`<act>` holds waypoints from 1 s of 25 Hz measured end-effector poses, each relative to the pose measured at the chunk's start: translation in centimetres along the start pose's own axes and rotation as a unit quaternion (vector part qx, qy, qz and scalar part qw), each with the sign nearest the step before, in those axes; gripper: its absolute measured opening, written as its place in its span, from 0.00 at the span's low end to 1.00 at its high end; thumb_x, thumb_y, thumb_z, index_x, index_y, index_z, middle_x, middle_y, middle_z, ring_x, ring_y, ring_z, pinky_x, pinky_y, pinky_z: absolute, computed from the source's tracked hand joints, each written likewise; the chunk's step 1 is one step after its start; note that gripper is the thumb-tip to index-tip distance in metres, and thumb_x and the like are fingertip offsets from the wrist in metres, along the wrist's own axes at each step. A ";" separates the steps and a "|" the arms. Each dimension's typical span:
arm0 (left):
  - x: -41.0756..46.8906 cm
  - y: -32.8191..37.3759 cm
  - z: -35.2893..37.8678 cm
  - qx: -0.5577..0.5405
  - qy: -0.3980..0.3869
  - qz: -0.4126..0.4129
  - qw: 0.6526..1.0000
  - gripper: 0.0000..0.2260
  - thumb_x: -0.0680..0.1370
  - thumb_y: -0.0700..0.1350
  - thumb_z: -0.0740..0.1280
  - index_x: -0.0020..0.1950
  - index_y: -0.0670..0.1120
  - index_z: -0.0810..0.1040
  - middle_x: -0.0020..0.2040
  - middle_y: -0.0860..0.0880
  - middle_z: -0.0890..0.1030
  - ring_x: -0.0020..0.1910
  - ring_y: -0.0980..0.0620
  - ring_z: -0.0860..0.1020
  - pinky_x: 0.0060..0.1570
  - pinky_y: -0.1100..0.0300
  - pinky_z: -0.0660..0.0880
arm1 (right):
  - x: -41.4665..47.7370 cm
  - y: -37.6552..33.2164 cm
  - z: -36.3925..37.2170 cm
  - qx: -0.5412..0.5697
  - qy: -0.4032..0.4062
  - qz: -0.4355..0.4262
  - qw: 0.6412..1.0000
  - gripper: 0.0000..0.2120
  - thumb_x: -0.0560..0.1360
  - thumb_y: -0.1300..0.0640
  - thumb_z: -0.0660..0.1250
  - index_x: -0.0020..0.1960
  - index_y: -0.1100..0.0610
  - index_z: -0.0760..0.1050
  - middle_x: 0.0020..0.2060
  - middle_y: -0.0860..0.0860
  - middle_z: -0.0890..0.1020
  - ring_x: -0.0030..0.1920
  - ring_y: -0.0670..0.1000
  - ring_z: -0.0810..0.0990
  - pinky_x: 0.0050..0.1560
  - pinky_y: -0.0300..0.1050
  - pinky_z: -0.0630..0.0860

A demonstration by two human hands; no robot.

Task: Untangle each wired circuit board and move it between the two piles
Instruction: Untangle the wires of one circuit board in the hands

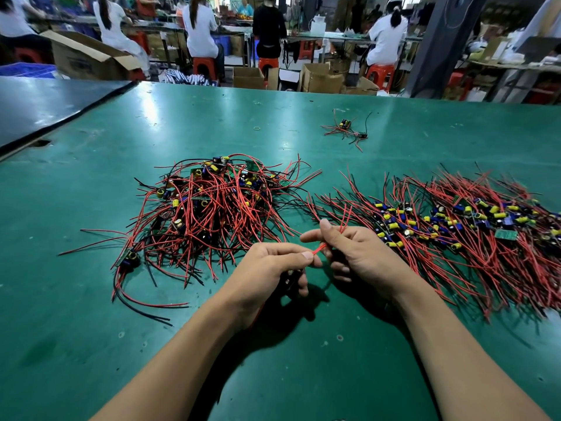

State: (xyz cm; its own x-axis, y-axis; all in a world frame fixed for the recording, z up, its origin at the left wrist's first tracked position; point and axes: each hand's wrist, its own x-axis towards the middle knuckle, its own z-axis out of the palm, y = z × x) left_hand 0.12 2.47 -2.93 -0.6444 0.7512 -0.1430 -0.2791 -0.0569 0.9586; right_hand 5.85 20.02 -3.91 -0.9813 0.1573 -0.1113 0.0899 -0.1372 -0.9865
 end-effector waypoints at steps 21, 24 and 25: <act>0.6 -0.2 0.1 0.028 0.028 0.002 0.999 0.10 0.78 0.39 0.67 0.38 0.43 0.84 0.27 0.45 0.75 0.25 0.51 0.74 0.33 0.60 0.74 | 0.7 0.3 0.5 0.027 0.143 -0.045 0.988 0.16 0.74 0.44 0.70 0.43 0.57 0.86 0.27 0.47 0.72 0.21 0.43 0.63 0.21 0.35 0.59; 0.7 -0.4 0.2 0.040 0.028 0.007 0.999 0.10 0.78 0.39 0.68 0.39 0.43 0.84 0.27 0.45 0.76 0.25 0.51 0.74 0.33 0.59 0.73 | 0.9 0.1 1.2 0.037 0.205 -0.038 0.977 0.19 0.80 0.44 0.65 0.41 0.56 0.85 0.27 0.46 0.70 0.21 0.43 0.61 0.19 0.35 0.58; 0.7 -0.4 0.2 0.045 0.028 0.007 0.999 0.09 0.78 0.39 0.68 0.39 0.42 0.84 0.27 0.45 0.75 0.25 0.51 0.74 0.33 0.59 0.72 | 0.9 0.0 1.6 0.065 0.213 -0.022 0.975 0.21 0.82 0.44 0.62 0.41 0.55 0.86 0.27 0.46 0.70 0.21 0.42 0.60 0.19 0.35 0.57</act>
State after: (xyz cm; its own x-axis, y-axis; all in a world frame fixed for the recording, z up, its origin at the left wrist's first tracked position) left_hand -0.05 3.13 -3.37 -0.6870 0.7129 -0.1406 -0.2068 -0.0064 0.9784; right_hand 4.66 18.64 -3.79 -0.8212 0.5538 -0.1374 0.0006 -0.2399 -0.9708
